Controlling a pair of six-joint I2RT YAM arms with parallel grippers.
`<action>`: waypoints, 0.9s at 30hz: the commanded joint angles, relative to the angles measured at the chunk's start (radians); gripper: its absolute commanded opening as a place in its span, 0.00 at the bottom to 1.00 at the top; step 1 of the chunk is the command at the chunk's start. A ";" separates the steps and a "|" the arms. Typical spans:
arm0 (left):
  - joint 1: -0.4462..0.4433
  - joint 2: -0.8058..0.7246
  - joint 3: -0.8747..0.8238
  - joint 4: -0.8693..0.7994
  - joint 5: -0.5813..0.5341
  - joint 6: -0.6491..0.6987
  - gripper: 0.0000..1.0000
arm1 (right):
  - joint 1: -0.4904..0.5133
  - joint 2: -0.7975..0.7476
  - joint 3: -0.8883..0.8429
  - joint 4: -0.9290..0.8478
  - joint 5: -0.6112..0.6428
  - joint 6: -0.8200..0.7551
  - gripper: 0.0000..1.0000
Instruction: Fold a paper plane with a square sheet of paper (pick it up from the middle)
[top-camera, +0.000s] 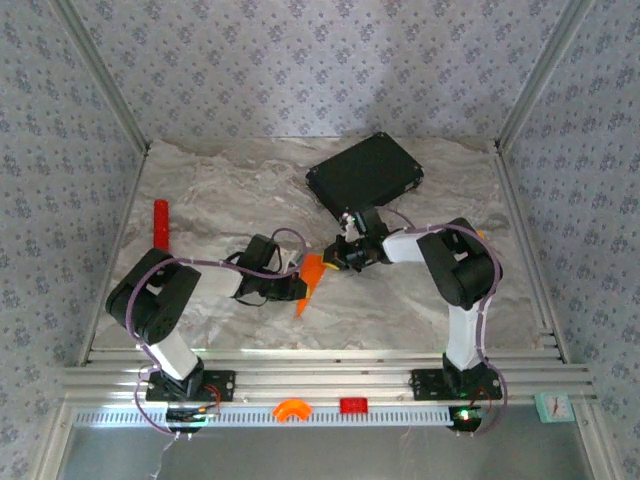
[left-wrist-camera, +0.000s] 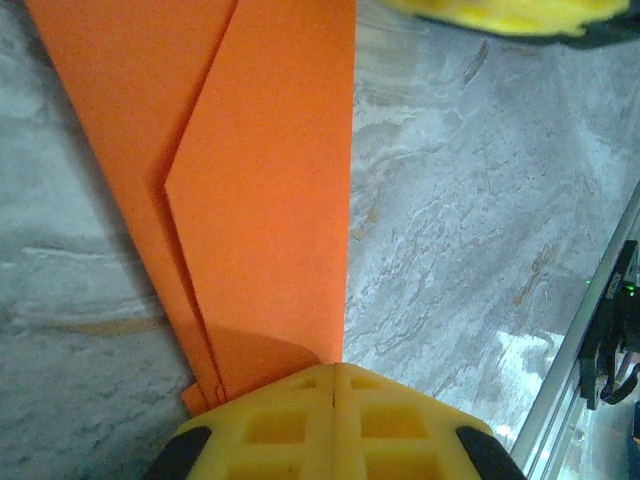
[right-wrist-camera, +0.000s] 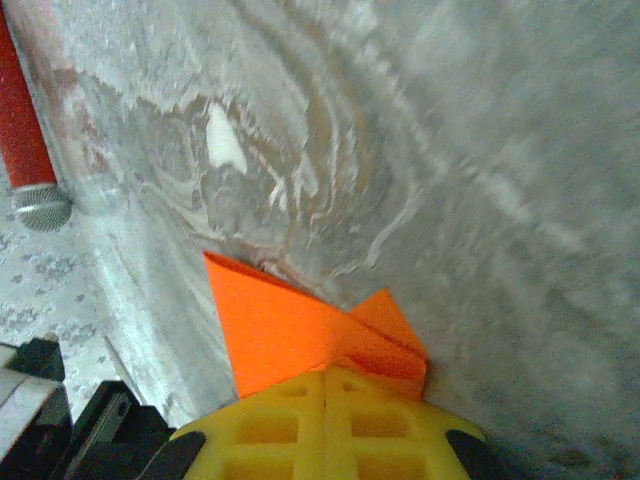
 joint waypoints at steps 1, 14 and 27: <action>-0.006 0.072 -0.078 -0.191 -0.107 0.028 0.00 | -0.034 0.016 0.030 -0.077 0.136 -0.039 0.00; -0.006 0.052 -0.071 -0.180 -0.086 0.025 0.00 | 0.077 -0.111 0.008 -0.053 0.077 -0.043 0.00; -0.008 -0.133 0.008 -0.295 -0.036 0.020 0.00 | 0.111 0.006 -0.093 -0.029 0.149 -0.005 0.00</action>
